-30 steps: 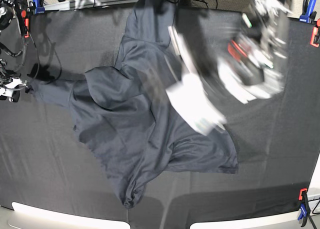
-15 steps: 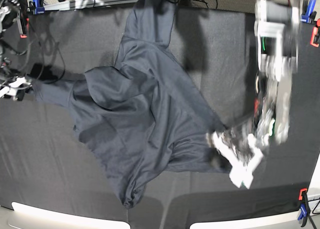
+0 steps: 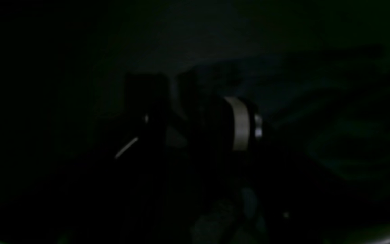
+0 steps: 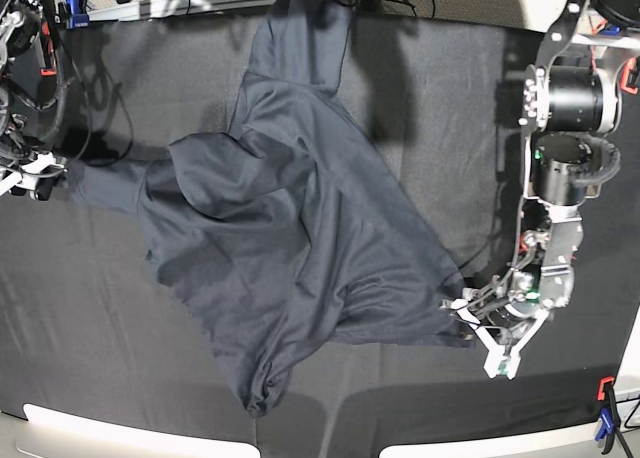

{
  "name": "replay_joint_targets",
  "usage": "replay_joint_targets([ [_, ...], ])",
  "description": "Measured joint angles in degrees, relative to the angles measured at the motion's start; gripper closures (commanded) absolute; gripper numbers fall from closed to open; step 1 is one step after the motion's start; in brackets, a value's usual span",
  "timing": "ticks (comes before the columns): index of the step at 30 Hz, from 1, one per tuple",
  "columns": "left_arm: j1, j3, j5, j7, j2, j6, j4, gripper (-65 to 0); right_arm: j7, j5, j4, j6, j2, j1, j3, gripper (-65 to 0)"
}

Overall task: Layout the t-shirt on the table in an organized manner, then fold the t-shirt properly
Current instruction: 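Lift the sleeve with the left gripper and pull it across the shirt, then release the shirt with the left gripper and withdraw it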

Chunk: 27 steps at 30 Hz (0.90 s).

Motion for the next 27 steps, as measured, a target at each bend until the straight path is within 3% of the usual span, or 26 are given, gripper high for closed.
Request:
replay_joint_targets([
  [4, -0.1, 0.0, 0.0, -1.5, 0.1, -0.1, -2.4, -8.5, 0.0, 0.0, 0.0, 0.0, 0.0, 0.0, 0.0, -23.8],
  [9, 0.0, 0.0, 0.0, -2.0, 1.1, -0.4, -3.4, -7.1, 0.0, 0.0, 0.0, 0.0, 0.0, 0.0, 0.0, -23.8],
  [11, 0.0, 0.0, 0.0, -2.5, 1.2, -0.5, -3.4, 0.0, 0.0, 0.0, 0.0, 0.0, 0.0, 0.0, 0.0, -23.8],
  [16, 0.0, 0.0, 0.0, -3.3, 0.7, -0.3, -3.4, 0.0, 0.0, 0.0, 0.0, 0.0, 0.0, 0.0, 0.0, -23.8],
  [17, 0.0, 0.0, 0.0, -3.3, 0.4, 1.1, -3.4, 0.0, 0.0, 0.0, 0.0, 0.0, 0.0, 0.0, 0.0, -23.8],
  [23, 0.2, 0.0, -0.4, -0.2, -5.7, 7.1, -3.4, 0.0, 0.3, 0.0, 0.0, 0.0, 0.0, 0.0, 0.0, -23.8],
  [27, 2.0, 0.0, -3.7, 0.2, -11.9, 8.0, -3.4, 0.0, 1.3, 0.0, 0.0, 0.0, 0.0, 0.0, 0.0, -23.8],
])
